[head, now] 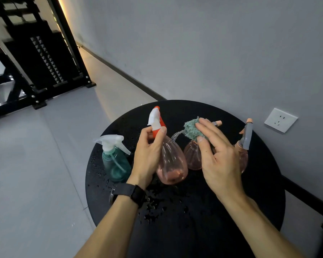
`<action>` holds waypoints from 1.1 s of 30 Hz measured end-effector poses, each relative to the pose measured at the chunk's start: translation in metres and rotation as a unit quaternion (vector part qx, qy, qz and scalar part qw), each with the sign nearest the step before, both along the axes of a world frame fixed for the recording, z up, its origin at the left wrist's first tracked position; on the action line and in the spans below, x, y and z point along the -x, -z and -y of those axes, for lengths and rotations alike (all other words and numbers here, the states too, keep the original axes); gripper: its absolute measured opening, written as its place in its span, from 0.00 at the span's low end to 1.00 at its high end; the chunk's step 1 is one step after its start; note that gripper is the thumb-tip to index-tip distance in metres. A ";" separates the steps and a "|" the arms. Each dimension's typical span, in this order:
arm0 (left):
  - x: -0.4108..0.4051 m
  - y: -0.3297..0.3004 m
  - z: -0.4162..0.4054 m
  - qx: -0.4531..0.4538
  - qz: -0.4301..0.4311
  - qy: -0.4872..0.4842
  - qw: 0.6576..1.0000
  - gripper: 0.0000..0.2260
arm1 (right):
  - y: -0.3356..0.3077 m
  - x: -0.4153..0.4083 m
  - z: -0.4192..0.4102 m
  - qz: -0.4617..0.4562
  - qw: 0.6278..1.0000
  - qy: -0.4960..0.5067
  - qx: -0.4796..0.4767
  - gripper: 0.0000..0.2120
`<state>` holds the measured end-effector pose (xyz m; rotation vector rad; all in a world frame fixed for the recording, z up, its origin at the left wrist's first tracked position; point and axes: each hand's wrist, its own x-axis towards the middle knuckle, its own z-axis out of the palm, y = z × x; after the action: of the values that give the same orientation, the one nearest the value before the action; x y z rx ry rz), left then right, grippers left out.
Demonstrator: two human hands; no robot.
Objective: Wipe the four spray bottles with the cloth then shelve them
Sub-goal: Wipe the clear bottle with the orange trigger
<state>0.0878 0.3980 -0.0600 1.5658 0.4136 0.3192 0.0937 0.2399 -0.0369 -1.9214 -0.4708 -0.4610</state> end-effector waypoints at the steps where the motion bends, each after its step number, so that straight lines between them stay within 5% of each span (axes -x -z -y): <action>1: 0.002 -0.003 0.001 0.025 0.004 0.003 1.000 0.13 | 0.000 0.002 -0.003 -0.007 1.000 -0.009 -0.007 0.16; 12: 0.015 -0.023 -0.004 0.344 -0.003 0.104 0.933 0.32 | 0.008 0.019 -0.037 0.042 0.996 -0.025 -0.078 0.16; 16: 0.022 -0.023 -0.016 0.333 0.028 0.139 0.932 0.20 | 0.001 0.019 -0.040 -0.012 0.991 0.010 -0.130 0.16; 22: 0.029 -0.022 -0.008 0.281 -0.026 0.180 0.943 0.24 | -0.006 0.025 -0.054 -0.042 0.986 0.027 -0.161 0.15; 27: 0.030 -0.018 -0.007 0.251 -0.024 0.112 0.961 0.27 | -0.010 0.021 -0.055 -0.119 0.975 -0.037 -0.186 0.16; 33: 0.030 -0.019 -0.005 0.215 -0.022 0.087 0.972 0.27 | -0.025 0.010 -0.054 -0.032 0.994 -0.049 -0.090 0.17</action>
<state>0.0577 0.4032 -0.0408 1.1735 0.3485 0.0521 0.0835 0.2934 -0.0116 -1.7257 -0.4637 -0.3654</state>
